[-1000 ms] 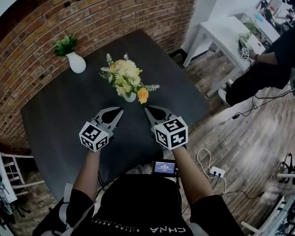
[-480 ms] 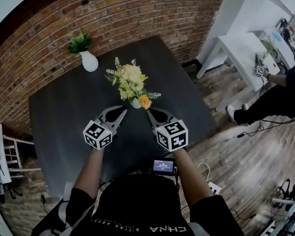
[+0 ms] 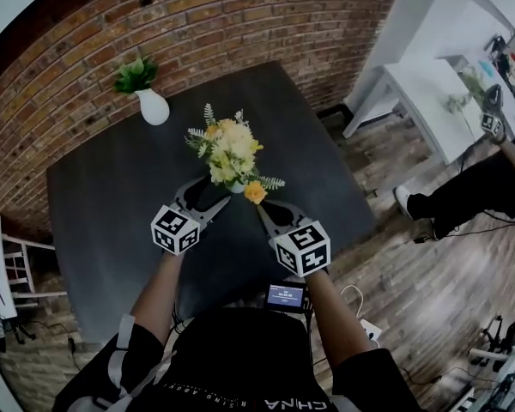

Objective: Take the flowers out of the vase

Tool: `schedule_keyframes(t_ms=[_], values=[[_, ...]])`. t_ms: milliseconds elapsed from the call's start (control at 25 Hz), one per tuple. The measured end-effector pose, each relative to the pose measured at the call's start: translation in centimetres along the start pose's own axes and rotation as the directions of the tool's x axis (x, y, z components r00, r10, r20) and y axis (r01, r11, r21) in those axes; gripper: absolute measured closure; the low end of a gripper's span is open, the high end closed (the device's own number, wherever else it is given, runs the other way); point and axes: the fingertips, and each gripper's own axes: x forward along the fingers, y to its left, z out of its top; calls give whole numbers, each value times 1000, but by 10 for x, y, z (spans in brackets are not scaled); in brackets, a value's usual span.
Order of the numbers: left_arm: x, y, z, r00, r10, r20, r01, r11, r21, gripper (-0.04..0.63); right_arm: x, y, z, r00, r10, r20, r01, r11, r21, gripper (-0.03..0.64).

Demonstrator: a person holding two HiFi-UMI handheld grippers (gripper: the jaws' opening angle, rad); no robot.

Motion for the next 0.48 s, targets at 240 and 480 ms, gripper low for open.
schedule_keyframes(t_ms=[240,480], values=[[35,9,-3,999,-22,-46,23,999,31,261,-4,-36,-10,999,-26,-23,26,1000,6,611],[52,13,1,999,-23,-28,24,998,54,259,7,-71,19,999,34,17,-33,998,-60,534]])
